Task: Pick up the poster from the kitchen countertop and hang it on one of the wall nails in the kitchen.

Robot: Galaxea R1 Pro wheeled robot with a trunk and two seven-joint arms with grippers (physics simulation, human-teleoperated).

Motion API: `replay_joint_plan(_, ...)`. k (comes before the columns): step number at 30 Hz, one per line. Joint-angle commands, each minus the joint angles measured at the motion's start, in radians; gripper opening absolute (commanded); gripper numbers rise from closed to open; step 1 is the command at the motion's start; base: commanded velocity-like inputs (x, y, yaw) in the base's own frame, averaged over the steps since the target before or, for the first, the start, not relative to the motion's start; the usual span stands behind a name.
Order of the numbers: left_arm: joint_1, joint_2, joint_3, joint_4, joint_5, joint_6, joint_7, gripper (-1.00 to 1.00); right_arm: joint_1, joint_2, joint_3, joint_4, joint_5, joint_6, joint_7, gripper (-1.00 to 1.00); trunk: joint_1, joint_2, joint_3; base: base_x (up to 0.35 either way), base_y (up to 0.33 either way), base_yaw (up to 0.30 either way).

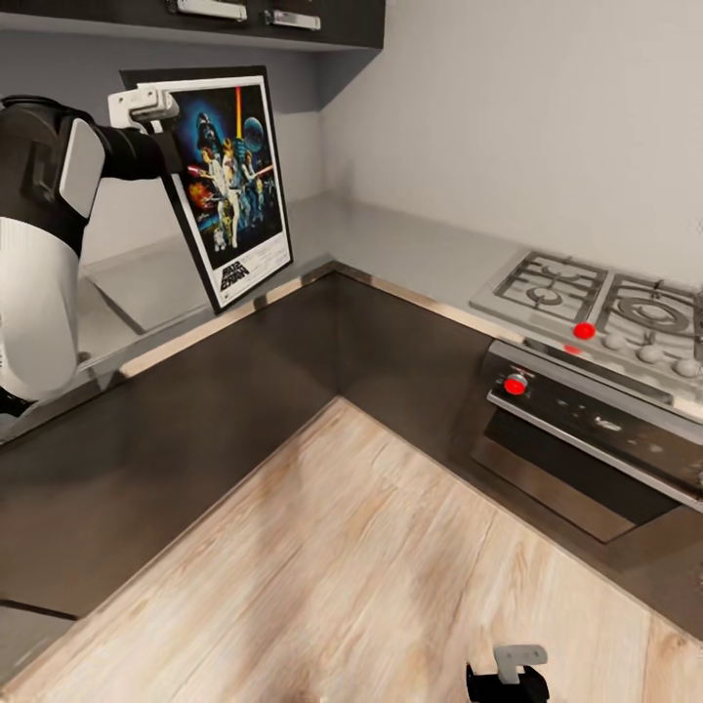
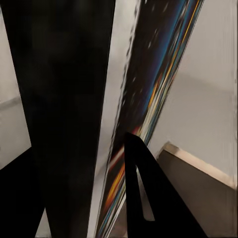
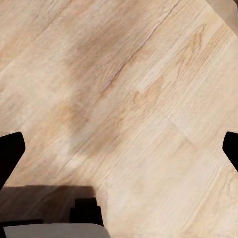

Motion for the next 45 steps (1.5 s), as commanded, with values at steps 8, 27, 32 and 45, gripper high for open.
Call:
replay_joint_plan(8,-0.001,-0.023,0.002,-0.023,0.0,0.008,-0.005,-1.0,0.0,0.0,0.001,-0.002,0.01,0.008,-0.003,1.0,-0.001,0.0,-0.001,-0.345,0.0,0.0)
replay_joint_plan(27,0.002,-0.179,0.008,-0.094,0.003,0.069,-0.003,-1.0,0.0,0.0,0.001,-0.002,0.012,0.008,-0.003,1.0,-0.001,0.0,-0.001,-0.345,0.0,0.0)
replay_joint_plan(32,0.017,-0.184,0.009,-0.101,0.005,0.07,-0.003,-1.0,0.0,0.0,0.001,-0.002,0.012,0.006,-0.004,1.0,-0.001,0.0,-0.001,-0.165,0.0,0.0)
replay_joint_plan(45,0.263,-0.183,0.01,-0.34,0.073,0.099,-0.004,-1.0,0.0,-0.002,0.001,0.0,0.012,0.004,-0.005,1.0,-0.001,0.0,-0.001,-0.163,-0.003,0.0)
